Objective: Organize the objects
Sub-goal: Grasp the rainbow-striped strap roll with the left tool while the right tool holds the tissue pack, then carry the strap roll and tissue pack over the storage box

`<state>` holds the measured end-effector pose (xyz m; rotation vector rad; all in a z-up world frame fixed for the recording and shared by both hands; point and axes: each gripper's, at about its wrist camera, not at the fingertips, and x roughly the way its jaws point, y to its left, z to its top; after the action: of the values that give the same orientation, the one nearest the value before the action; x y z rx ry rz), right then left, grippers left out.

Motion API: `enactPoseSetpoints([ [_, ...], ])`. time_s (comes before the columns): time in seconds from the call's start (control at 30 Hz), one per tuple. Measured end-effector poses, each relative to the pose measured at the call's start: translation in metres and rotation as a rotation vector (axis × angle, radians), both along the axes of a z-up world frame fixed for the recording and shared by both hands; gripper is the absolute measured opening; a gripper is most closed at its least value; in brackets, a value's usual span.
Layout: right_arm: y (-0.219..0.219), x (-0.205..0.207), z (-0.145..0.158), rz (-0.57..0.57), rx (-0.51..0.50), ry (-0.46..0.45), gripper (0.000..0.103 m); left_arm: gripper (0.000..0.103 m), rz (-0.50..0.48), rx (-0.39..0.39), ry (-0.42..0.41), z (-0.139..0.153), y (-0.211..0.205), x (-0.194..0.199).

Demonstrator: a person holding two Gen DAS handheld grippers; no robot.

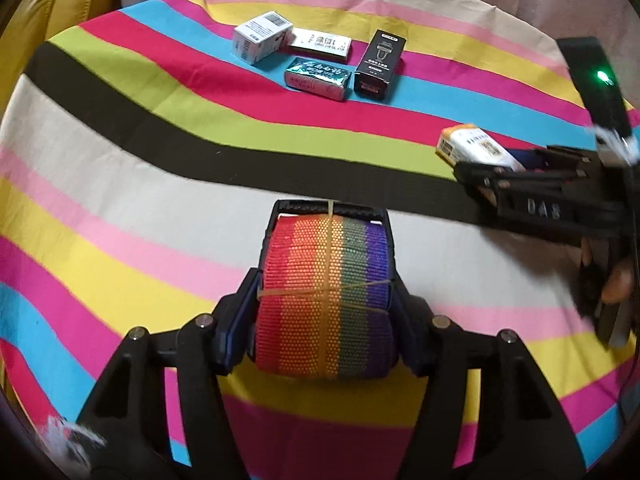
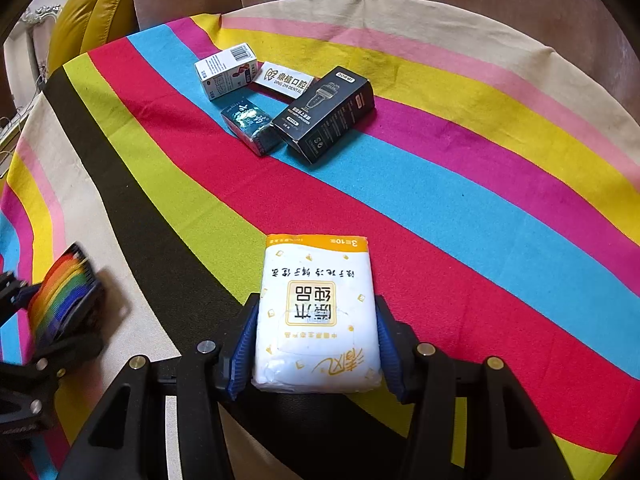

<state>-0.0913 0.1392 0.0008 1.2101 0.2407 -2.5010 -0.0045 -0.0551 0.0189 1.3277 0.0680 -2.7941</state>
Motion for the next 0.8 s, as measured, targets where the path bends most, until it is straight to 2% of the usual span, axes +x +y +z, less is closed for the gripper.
enactPoseSetpoints([
  [0.1, 0.001, -0.001, 0.0, 0.001, -0.002, 0.0, 0.053, 0.064, 0.027, 0.018, 0.001, 0.001, -0.006, -0.001],
  [0.23, 0.002, -0.001, 0.0, 0.0, -0.006, -0.002, 0.053, 0.065, 0.051, -0.005, -0.001, 0.001, -0.003, -0.004],
  [0.57, 0.0, 0.0, 0.001, -0.003, 0.0, 0.001, 0.053, 0.067, 0.06, -0.013, -0.003, 0.001, -0.007, -0.006],
  [0.73, 0.004, 0.002, 0.002, -0.032, -0.003, 0.0, 0.053, 0.069, 0.069, -0.017, -0.004, 0.001, -0.008, -0.007],
  [0.8, 0.008, 0.013, 0.003, -0.088, -0.013, -0.011, 0.052, 0.07, 0.071, -0.02, -0.004, 0.001, -0.008, -0.007],
])
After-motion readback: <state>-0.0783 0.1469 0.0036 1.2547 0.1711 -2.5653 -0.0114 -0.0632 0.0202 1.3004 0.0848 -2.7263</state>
